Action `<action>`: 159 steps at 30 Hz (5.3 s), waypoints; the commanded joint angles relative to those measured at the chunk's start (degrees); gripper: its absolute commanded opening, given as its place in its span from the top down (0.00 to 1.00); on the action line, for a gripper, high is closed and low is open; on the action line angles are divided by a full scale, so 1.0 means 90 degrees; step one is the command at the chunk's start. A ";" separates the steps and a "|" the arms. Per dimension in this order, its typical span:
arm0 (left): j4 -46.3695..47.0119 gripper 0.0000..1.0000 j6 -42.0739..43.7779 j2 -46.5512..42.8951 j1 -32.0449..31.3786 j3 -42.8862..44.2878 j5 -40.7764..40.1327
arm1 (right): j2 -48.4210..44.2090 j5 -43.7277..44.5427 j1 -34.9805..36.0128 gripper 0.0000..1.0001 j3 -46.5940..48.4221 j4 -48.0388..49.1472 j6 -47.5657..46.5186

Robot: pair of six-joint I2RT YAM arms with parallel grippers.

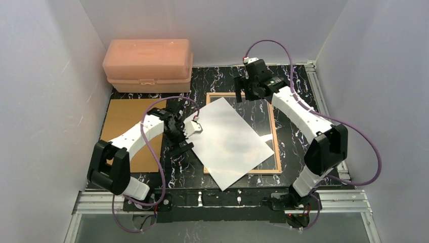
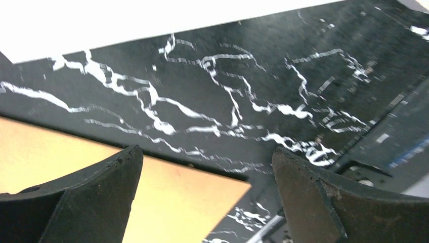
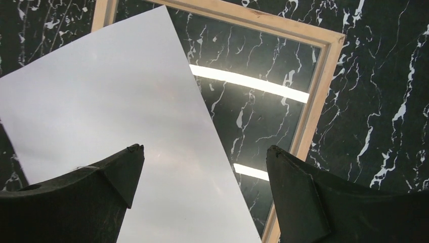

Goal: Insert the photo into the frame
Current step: Place the photo in the photo frame, then adjust the photo in the photo frame.

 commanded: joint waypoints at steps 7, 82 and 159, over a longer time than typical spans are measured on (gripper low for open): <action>0.2558 0.03 0.0145 0.0994 -0.0953 -0.0636 -0.1815 | -0.0891 -0.0998 -0.0219 0.01 -0.1229 0.0443 0.0847; 0.1489 0.05 -0.2700 0.3733 0.0420 0.4954 -0.0772 | -0.2431 0.0247 0.3121 0.01 -0.4658 0.1371 0.3045; -0.0847 0.05 -0.2705 0.0439 0.3313 0.4235 0.0993 | 0.3796 0.1845 0.2245 0.81 0.2419 0.0741 -0.0177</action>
